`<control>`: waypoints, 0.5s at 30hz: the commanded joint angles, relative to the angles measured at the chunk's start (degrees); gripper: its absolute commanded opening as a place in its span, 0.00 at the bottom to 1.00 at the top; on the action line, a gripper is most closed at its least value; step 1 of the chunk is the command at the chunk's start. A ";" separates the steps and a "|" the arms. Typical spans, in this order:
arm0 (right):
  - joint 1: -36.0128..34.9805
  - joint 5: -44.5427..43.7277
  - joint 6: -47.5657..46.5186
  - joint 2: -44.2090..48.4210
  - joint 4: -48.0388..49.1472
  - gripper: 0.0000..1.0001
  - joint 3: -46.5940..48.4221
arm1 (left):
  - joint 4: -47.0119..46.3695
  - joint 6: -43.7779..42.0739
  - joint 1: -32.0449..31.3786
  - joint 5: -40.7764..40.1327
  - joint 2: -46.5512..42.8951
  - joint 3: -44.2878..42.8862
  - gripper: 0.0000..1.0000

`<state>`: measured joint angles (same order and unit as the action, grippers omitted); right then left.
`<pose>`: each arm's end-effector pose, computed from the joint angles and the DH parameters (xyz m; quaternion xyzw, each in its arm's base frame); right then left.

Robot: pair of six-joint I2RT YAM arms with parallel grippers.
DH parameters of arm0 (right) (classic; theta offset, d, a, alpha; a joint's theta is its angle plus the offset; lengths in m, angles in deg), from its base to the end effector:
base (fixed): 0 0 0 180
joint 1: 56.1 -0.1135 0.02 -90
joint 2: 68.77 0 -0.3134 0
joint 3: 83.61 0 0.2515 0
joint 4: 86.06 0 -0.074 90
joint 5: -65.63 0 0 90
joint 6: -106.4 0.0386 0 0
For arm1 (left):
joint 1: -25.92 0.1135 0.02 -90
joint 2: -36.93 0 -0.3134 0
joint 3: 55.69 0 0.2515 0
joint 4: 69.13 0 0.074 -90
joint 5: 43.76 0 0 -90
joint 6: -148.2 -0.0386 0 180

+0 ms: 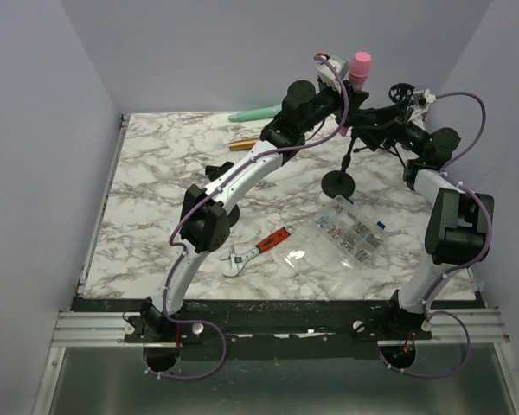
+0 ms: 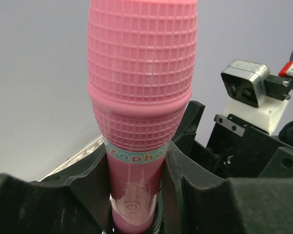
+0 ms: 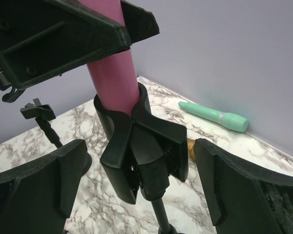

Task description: Remove the microphone from the stand

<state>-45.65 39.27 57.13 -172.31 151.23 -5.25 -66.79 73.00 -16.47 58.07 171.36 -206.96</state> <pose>0.3978 -0.0382 0.3596 -0.2385 0.5702 0.4405 0.6511 0.4292 -0.4025 0.4381 0.2243 0.5720 -0.4318 0.6604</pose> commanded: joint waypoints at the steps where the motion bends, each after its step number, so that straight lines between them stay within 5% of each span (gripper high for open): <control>1: -0.34 -1.08 -3.25 -1.65 -2.77 1.00 2.99 | -0.43 1.08 -0.19 4.09 0.35 -1.76 0.00; 8: -0.28 0.82 -3.24 -0.95 -3.21 0.91 3.65 | 0.65 -1.45 -0.06 5.68 -0.20 -1.40 0.00; 10: -0.29 1.80 -2.99 -1.51 -3.47 0.64 4.10 | 0.65 -1.12 0.06 5.74 -0.22 -1.22 0.00; 13: -0.30 4.55 -0.71 -3.59 -3.03 0.01 6.08 | 0.57 -0.80 0.12 5.75 -0.22 -1.22 0.00; 15: -0.32 3.43 -0.56 -3.25 -1.83 0.01 4.79 | 0.65 -0.79 0.10 5.85 -0.29 -1.30 0.00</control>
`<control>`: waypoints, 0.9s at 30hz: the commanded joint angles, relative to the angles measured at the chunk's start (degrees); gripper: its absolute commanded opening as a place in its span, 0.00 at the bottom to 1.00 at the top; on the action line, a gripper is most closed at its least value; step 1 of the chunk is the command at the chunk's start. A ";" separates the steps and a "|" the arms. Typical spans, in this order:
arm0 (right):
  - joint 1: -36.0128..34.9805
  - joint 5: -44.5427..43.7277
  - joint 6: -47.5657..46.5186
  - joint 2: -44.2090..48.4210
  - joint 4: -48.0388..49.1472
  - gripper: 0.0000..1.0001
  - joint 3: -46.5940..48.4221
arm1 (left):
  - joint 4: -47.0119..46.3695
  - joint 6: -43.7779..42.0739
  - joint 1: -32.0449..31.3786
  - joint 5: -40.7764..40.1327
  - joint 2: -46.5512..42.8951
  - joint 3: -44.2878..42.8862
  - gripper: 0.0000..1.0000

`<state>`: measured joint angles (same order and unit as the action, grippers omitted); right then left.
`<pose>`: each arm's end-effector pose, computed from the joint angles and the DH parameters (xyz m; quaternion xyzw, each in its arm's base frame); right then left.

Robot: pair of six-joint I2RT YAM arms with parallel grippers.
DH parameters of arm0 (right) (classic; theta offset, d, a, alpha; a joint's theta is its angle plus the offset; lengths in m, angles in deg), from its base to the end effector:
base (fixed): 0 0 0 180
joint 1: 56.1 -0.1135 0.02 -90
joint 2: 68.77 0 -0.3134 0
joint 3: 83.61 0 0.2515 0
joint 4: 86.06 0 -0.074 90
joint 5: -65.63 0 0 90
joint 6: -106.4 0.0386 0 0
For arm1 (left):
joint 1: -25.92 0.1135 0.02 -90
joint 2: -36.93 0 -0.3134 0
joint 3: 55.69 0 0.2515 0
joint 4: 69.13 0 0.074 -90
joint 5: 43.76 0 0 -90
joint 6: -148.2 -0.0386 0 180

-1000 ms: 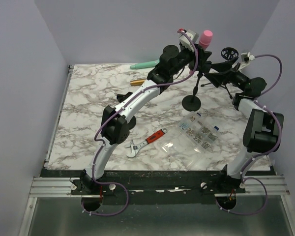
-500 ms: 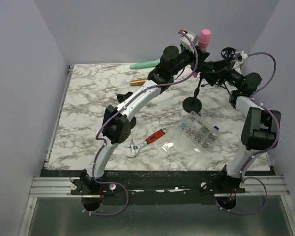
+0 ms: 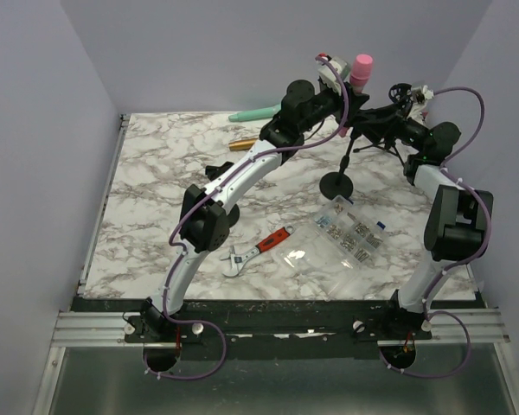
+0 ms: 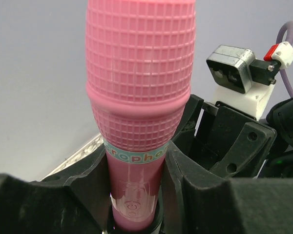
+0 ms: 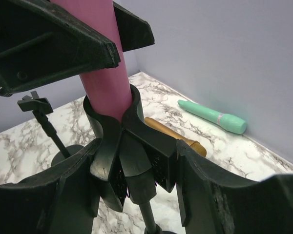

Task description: Remove the microphone from the stand

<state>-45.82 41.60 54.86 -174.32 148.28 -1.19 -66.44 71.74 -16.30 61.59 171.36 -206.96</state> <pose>0.4117 -0.0388 0.3631 -0.2622 0.5708 0.4371 0.6438 0.4286 -0.4027 0.4374 0.2529 0.5641 -0.4381 0.6526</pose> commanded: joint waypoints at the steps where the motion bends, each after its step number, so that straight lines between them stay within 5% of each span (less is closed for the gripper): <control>1: -0.18 0.09 0.95 -0.80 1.06 0.01 0.05 | 0.32 0.43 -0.06 2.30 -0.38 -1.27 0.00; 13: -0.15 -3.25 -13.79 3.29 -18.02 0.01 -0.06 | 2.51 -3.24 0.51 0.59 -4.31 -1.47 0.00; 17: -0.19 -0.27 -9.24 3.12 -14.19 0.58 -0.17 | 2.26 -1.84 0.56 2.56 -3.83 -0.53 0.00; 18: -0.18 -1.00 -9.54 4.13 -13.90 0.86 -1.26 | 2.01 -1.77 0.56 2.59 -3.87 0.12 0.00; 19: -0.18 -2.16 -10.75 5.59 -14.66 0.98 -2.07 | 1.81 -1.70 0.52 2.46 -3.90 0.79 0.00; 27: -0.09 -3.44 -15.55 8.37 -23.26 0.97 -0.25 | 1.79 -1.92 0.64 1.97 -3.47 1.05 0.00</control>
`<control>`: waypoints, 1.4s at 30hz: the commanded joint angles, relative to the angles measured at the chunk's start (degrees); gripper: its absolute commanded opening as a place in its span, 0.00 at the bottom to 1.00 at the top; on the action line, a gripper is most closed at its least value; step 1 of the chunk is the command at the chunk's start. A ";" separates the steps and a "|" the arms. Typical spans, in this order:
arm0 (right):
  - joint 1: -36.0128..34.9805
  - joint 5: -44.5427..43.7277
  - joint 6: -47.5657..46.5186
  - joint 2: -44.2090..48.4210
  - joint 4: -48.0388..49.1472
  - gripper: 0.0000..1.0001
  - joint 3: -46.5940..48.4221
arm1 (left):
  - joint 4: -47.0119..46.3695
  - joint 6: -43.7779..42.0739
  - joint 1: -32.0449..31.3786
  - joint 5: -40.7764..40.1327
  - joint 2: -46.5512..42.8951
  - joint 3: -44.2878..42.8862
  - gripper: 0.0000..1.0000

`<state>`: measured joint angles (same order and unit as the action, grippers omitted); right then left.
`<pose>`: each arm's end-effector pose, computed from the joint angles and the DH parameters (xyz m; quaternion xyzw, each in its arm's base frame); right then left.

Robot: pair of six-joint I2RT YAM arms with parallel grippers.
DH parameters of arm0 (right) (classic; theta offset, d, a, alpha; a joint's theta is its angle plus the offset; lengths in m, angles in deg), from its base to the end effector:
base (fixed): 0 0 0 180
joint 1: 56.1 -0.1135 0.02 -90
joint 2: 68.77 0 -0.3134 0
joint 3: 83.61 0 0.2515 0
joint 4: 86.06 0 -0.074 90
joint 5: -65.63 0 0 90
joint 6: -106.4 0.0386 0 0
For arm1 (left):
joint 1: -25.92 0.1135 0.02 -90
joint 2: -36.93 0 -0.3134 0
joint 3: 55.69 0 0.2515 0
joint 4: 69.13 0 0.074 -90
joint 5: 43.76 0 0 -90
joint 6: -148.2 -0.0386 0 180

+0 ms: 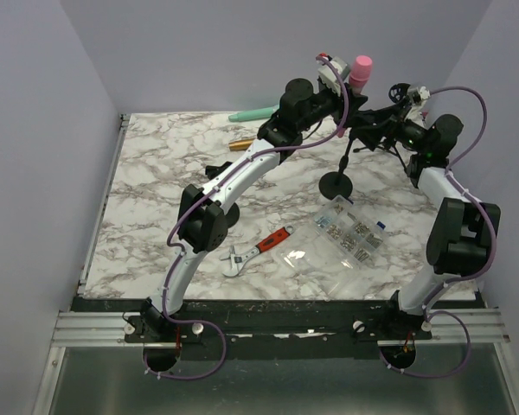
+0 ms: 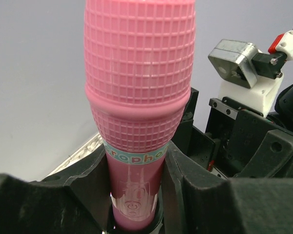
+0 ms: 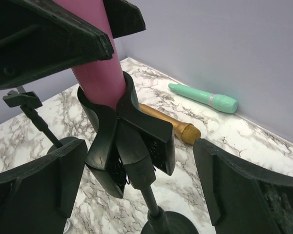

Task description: Remove the microphone from the stand

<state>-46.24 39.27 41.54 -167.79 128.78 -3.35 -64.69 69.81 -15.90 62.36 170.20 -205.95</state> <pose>0.3949 -0.0335 0.3674 -0.2482 0.6139 0.4045 0.6308 0.4279 -0.3972 0.4393 0.2670 0.5695 -0.4256 0.6506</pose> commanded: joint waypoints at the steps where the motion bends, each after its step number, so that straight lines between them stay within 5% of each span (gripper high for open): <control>1: 0.33 -0.79 -1.61 1.80 -3.07 0.97 2.07 | 0.13 -0.06 0.24 1.27 -2.40 0.01 0.00; 5: 0.32 1.34 1.42 0.61 -0.39 0.91 3.14 | 0.28 0.06 0.25 1.12 -2.45 0.31 0.00; 8: 0.38 1.89 1.61 -0.10 -0.81 0.76 3.57 | 0.40 0.16 0.25 1.24 -2.49 0.40 0.00; 10: 0.34 2.11 2.05 -0.30 -0.83 0.51 3.77 | 0.48 0.16 0.23 1.21 -2.48 0.54 0.00; 12: 0.35 1.94 1.86 -0.13 -0.91 0.11 3.52 | 0.58 0.16 0.32 1.20 -2.46 0.58 0.00; 13: 0.34 1.17 1.33 0.12 -1.50 0.01 3.29 | 0.63 0.16 0.35 1.24 -2.58 0.54 0.00; 24: 0.33 -3.20 -9.02 1.23 -13.35 0.01 3.50 | 2.15 -0.92 0.73 0.88 -4.30 -1.34 0.00; 26: 0.33 -2.53 -8.62 1.08 -14.43 0.48 4.18 | 1.83 -0.29 0.75 1.61 -4.03 -1.28 0.00; 27: 0.38 -2.20 -8.81 1.44 -14.77 0.61 4.02 | 1.81 -0.05 0.77 1.83 -3.91 -1.18 0.00; 29: 0.48 -2.29 -9.38 3.25 -14.86 0.75 2.66 | 1.85 0.12 0.73 1.92 -3.79 -0.56 0.00; 31: 0.79 -2.42 -10.03 4.99 -14.98 0.80 1.53 | 1.63 -0.16 0.77 1.44 -4.05 0.51 0.00; 37: 1.21 0.55 -9.02 3.91 -14.77 0.76 2.97 | 1.54 0.07 0.85 1.28 -3.72 0.63 0.00; 40: 1.21 2.80 -4.71 2.38 -9.20 0.64 3.07 | 1.63 0.12 0.85 1.39 -3.56 0.65 0.00; 42: 1.19 4.69 -0.78 0.91 -4.16 0.44 3.33 | 1.71 0.12 0.91 1.38 -3.57 0.67 0.00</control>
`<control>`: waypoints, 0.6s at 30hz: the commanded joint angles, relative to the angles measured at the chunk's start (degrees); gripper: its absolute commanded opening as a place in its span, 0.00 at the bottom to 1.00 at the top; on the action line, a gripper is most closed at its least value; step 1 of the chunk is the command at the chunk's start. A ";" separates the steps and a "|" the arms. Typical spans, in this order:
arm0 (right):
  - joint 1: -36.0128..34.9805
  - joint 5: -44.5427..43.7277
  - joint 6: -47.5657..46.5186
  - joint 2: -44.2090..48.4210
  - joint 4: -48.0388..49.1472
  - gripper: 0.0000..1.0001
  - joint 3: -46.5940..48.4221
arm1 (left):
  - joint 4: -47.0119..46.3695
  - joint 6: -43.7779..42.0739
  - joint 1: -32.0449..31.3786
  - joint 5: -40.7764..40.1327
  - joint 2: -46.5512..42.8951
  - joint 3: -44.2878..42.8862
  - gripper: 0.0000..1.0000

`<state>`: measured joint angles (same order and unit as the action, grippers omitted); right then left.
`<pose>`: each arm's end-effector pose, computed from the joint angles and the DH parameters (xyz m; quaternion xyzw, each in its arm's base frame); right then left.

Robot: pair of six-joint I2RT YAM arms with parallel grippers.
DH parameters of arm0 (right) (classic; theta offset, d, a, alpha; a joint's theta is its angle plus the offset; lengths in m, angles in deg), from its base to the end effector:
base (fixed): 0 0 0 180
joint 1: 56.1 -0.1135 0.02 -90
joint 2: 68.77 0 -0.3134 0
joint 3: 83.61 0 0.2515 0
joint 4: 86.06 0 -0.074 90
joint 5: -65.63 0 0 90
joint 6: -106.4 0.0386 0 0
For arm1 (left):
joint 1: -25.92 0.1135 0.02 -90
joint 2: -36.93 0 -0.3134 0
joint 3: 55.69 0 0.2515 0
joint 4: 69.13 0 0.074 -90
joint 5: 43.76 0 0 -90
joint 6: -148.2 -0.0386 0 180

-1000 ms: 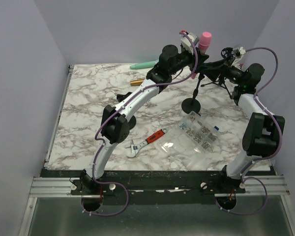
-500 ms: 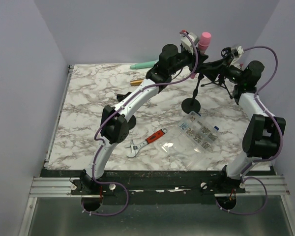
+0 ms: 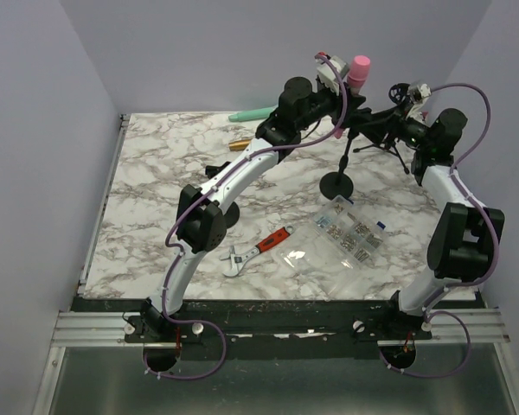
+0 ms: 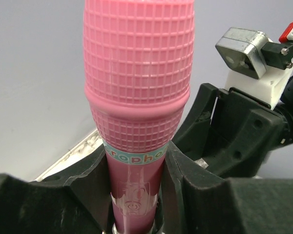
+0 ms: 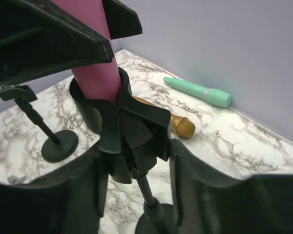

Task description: Remove the microphone from the stand

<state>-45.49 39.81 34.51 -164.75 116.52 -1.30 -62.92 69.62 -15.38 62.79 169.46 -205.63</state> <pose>0.3865 -0.0371 0.3798 -0.2545 0.6336 0.3867 0.6198 0.4290 -0.3915 0.4413 0.2694 0.5782 -0.4214 0.6446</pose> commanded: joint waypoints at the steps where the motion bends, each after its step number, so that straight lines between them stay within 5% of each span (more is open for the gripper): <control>1: 0.46 5.09 7.89 -2.85 9.90 0.31 1.92 | 0.00 0.27 0.39 0.95 -2.85 0.33 0.00; 3: 0.51 4.80 8.51 -3.26 10.52 0.01 1.89 | 0.12 0.34 0.38 0.88 -2.89 0.27 0.00; 18: 0.52 -0.47 -0.86 -1.14 2.60 0.00 -0.55 | 2.45 -4.47 0.41 -1.42 -6.05 -1.75 0.00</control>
<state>-45.14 41.43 37.11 -167.29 121.63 -1.12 -61.13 68.85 -15.05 62.79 169.22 -205.50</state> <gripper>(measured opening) 0.249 0.387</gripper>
